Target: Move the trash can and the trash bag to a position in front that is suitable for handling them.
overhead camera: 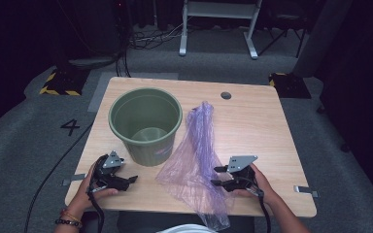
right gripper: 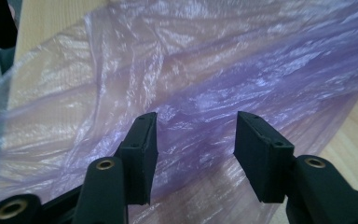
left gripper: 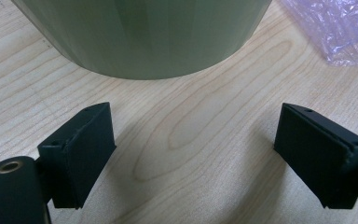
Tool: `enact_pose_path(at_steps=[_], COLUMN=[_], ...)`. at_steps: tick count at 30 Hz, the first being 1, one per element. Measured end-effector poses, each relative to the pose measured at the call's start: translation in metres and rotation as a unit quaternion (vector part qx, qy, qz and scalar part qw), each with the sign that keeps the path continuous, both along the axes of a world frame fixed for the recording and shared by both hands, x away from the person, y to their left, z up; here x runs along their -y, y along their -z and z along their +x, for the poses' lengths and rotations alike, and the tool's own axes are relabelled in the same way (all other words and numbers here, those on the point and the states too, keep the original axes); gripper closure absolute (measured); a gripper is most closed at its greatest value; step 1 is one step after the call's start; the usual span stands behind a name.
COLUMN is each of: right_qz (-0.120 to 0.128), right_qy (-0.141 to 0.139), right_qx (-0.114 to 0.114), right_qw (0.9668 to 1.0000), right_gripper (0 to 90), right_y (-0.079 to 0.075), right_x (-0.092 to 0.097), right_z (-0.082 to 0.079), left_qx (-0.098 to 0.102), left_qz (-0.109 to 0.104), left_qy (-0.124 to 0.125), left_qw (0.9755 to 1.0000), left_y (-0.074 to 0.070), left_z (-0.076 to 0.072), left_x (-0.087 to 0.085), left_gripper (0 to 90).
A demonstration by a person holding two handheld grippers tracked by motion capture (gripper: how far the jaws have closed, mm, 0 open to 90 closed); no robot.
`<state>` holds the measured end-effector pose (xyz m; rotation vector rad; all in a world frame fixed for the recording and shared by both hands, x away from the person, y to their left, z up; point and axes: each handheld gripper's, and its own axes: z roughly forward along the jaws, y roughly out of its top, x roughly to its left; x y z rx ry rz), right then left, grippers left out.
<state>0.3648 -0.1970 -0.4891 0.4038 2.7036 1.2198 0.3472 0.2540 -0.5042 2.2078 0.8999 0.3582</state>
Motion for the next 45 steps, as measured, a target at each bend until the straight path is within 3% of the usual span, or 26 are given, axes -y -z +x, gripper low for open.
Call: enact_pose_path(at_steps=[5, 12, 17, 33, 45], right_qz=[-0.021, -0.001, 0.005, 0.015, 0.014], right_qy=[0.008, 0.03, 0.062, 0.135, 0.172], right_qx=[-0.008, -0.017, -0.016, -0.013, -0.01], right_qw=[0.9997, 0.9994, 0.998, 0.9906, 0.985], right_gripper=[50.3, 51.2, 51.3, 50.5, 49.2], right_y=[0.007, 0.01, 0.011, 0.012, 0.012], right_x=[-0.002, 0.009, 0.026, 0.077, 0.1], right_z=[0.002, 0.007, 0.014, 0.03, 0.034], left_qx=[0.0, 0.0, 0.0, -0.001, -0.001], left_qz=[0.0, 0.0, 0.0, -0.001, -0.001], left_qy=[0.0, 0.0, 0.0, -0.001, -0.001], left_qw=[1.0, 1.0, 1.0, 1.0, 1.0], left_y=[0.0, 0.0, 0.0, 0.0, 0.0], left_z=[0.0, 0.0, 0.0, 0.0, 0.0], left_x=[0.0, 0.0, 0.0, 0.0, 0.0], left_gripper=[11.9, 11.9, 11.9, 11.9, 11.9])
